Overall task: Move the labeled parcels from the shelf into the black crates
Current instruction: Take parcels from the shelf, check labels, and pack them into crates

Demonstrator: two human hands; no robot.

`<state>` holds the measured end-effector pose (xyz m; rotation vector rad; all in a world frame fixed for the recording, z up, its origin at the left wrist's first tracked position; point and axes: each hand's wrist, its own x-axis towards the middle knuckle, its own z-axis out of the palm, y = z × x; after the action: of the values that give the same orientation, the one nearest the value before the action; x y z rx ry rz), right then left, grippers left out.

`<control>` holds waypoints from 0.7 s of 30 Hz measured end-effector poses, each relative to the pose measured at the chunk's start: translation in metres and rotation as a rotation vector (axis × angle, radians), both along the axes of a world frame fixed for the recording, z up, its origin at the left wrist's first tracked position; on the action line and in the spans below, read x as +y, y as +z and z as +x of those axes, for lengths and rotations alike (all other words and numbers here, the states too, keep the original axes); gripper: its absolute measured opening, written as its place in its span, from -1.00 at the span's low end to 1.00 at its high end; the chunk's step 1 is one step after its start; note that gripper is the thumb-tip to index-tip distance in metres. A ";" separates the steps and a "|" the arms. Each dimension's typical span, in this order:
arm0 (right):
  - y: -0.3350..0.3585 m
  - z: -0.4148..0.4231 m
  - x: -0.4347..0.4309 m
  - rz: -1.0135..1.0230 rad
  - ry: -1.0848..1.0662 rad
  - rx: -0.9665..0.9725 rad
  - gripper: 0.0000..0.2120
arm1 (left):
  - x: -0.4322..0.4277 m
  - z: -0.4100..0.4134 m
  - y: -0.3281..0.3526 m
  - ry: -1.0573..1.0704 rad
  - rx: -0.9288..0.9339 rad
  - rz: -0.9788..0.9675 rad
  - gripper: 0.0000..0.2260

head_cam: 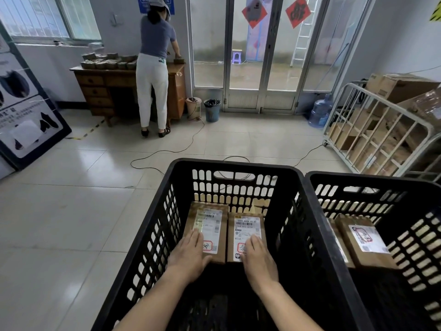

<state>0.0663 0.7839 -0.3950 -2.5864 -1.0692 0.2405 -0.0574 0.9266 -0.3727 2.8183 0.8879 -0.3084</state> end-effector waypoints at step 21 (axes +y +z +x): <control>0.013 0.003 0.005 -0.001 -0.004 0.052 -0.64 | 0.000 0.004 0.003 -0.009 0.088 0.011 -0.41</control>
<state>0.0689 0.7884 -0.3825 -2.5685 -1.0460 0.3059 -0.0536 0.9262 -0.3696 2.8384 0.8975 -0.4325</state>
